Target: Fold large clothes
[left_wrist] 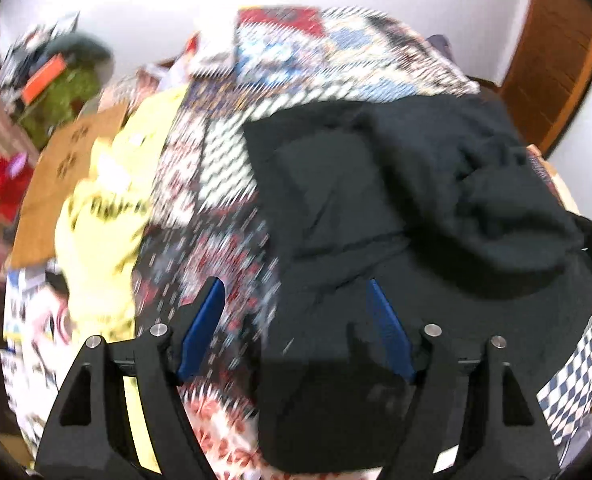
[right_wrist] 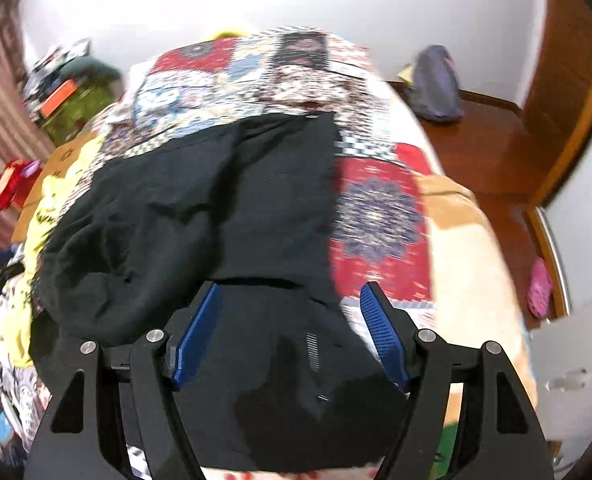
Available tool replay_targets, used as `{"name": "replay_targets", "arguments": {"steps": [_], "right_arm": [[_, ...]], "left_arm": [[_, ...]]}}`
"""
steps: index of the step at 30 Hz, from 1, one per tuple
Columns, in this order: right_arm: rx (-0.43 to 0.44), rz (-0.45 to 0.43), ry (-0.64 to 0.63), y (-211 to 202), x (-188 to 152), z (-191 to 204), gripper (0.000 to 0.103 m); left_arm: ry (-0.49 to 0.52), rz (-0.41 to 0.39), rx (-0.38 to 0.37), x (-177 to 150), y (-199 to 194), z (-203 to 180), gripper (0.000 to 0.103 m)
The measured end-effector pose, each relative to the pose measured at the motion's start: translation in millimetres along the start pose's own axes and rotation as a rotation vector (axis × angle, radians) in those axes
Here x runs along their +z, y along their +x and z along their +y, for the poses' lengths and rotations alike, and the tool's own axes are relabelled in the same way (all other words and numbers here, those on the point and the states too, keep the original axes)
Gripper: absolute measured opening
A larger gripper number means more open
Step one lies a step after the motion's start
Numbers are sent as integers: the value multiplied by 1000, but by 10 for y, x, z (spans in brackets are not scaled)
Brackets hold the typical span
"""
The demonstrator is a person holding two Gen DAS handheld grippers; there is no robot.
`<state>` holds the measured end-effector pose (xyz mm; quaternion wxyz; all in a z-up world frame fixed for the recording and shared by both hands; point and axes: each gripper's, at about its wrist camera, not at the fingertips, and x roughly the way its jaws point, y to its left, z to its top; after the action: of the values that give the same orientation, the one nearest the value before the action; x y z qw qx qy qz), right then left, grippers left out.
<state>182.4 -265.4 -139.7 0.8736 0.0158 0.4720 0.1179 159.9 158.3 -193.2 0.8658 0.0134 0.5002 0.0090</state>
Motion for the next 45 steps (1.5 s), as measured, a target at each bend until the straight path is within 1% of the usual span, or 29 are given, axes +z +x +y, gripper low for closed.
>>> {"name": "replay_targets", "arguments": {"steps": [5,8,11,14,15,20,21,23,24,25,26,27,28,29,30,32,34,38,40,43,45], "right_arm": [[-59,32,55,38,-145,-256,69],[-79,72,86,150,-289,-381,69],[-87,122,127,295,-442,-473,69],[-91,157,153,376,-574,-554,69],[-93,165,159,403,-612,-565,69],[-65,158,211,446,-755,-627,69],[-57,153,219,451,-771,-639,69],[-47,143,234,452,-787,-643,69],[-41,140,233,445,-793,-628,66],[-16,133,224,426,-798,-602,51],[19,134,215,426,-797,-577,41],[27,140,210,422,-795,-555,34],[15,137,199,392,-793,-526,29],[11,130,180,367,-788,-492,24],[13,127,165,335,-784,-457,17],[12,115,140,265,-749,-399,15],[13,91,115,169,-689,-345,12],[25,36,91,-4,-520,-288,11],[32,3,83,-87,-400,-248,11],[57,-41,75,-161,-254,-173,10],[67,-66,65,-177,-143,-119,10]], "left_arm": [[-87,130,-5,-427,238,345,73],[-128,185,-35,-651,383,396,73],[-154,221,-84,-804,472,354,73],[-169,233,-118,-906,543,260,73],[-174,230,-119,-931,560,226,73],[-147,187,-81,-1071,586,65,72],[-145,180,-76,-1087,573,37,70],[-149,178,-89,-1107,552,-5,59],[-153,178,-89,-1111,534,-11,57],[-150,179,-82,-1111,509,12,48],[-143,183,-68,-1109,488,17,43],[-141,182,-69,-1106,458,42,40],[-141,180,-69,-1107,433,54,34],[-137,179,-65,-1101,402,65,30],[-131,174,-65,-1084,365,69,28],[-117,163,-56,-1047,287,68,24],[-109,156,-50,-1024,222,76,21],[-71,141,-25,-948,103,53,17],[-43,120,-12,-907,22,21,14],[-4,68,13,-808,-166,-50,14],[12,39,11,-665,-213,-59,13]]}}
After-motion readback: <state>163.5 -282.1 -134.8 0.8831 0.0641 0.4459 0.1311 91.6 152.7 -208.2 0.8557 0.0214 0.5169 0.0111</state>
